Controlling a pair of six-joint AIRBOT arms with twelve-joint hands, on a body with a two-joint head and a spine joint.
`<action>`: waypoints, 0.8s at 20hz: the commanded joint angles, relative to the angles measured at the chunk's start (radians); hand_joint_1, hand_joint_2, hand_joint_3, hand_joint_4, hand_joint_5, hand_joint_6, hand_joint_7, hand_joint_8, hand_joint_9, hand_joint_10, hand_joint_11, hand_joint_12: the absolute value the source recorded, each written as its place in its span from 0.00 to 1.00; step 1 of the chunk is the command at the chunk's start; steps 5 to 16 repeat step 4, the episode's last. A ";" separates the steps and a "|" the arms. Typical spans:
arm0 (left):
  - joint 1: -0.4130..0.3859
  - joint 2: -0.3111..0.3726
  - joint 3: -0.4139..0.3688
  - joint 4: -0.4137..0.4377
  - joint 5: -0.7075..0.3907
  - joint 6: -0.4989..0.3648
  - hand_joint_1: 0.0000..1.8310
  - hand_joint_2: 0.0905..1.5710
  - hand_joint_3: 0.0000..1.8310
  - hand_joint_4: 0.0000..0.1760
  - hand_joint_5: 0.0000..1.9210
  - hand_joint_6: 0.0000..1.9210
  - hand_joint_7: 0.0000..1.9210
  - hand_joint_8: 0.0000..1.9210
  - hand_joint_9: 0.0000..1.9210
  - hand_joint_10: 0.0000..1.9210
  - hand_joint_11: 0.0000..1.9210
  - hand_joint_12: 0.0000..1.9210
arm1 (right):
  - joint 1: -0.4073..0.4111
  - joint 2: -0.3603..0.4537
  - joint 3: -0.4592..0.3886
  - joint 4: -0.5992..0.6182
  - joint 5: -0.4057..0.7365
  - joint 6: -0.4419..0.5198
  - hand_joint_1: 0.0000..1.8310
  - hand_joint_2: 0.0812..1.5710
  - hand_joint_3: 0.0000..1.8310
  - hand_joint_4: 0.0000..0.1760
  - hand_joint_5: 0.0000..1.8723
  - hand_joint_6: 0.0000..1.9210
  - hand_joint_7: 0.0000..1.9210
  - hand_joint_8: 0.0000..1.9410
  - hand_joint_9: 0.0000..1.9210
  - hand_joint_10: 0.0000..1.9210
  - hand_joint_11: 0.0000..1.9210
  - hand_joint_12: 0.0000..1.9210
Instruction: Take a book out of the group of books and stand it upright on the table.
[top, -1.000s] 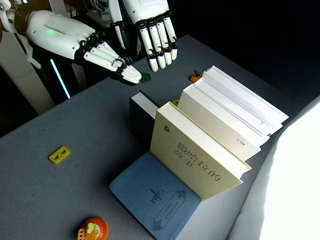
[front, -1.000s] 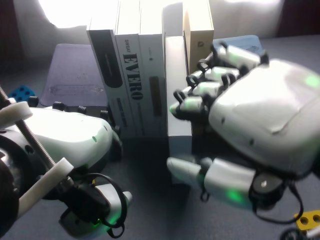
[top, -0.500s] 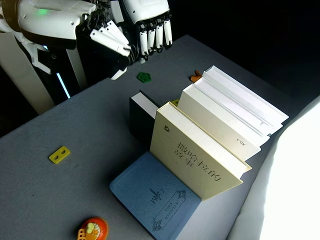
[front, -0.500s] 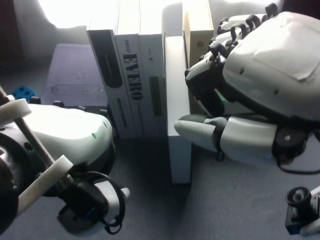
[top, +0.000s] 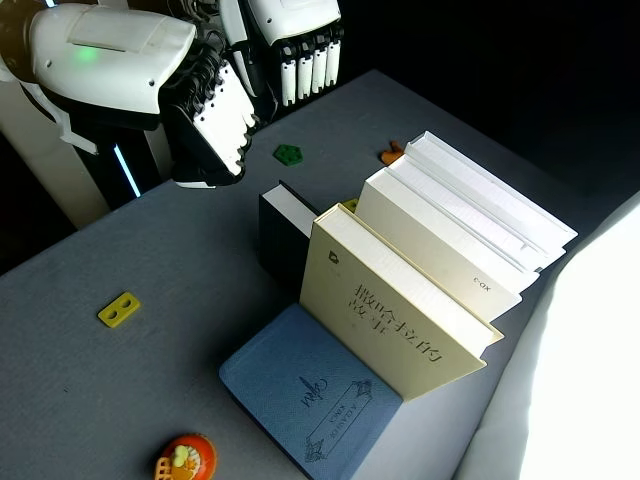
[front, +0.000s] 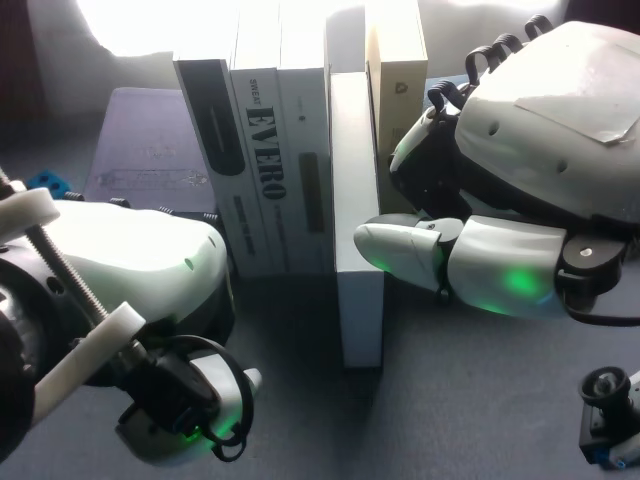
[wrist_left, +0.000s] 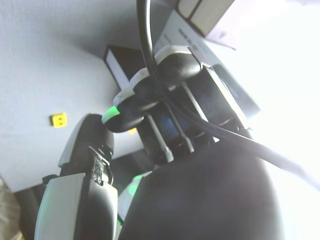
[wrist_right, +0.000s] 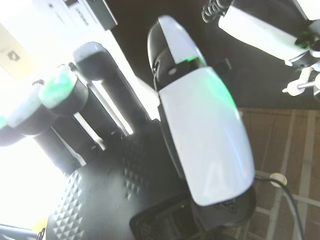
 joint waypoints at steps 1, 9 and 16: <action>-0.011 -0.005 0.000 0.073 0.015 0.004 0.30 0.88 0.00 0.00 0.44 1.00 0.49 1.00 0.47 1.00 0.46 1.00 | 0.013 0.005 -0.005 -0.033 0.086 0.007 0.06 0.83 0.00 0.00 0.57 0.93 0.64 0.97 0.63 1.00 0.56 1.00; -0.012 -0.005 -0.001 0.068 0.015 0.004 0.30 0.88 0.00 0.00 0.44 1.00 0.49 1.00 0.47 1.00 0.47 1.00 | 0.009 0.005 -0.006 -0.033 0.086 0.003 0.06 0.83 0.00 0.00 0.57 0.93 0.64 0.97 0.63 1.00 0.56 1.00; -0.012 -0.005 -0.001 0.068 0.015 0.004 0.30 0.88 0.00 0.00 0.44 1.00 0.49 1.00 0.47 1.00 0.47 1.00 | 0.009 0.005 -0.006 -0.033 0.086 0.003 0.06 0.83 0.00 0.00 0.57 0.93 0.64 0.97 0.63 1.00 0.56 1.00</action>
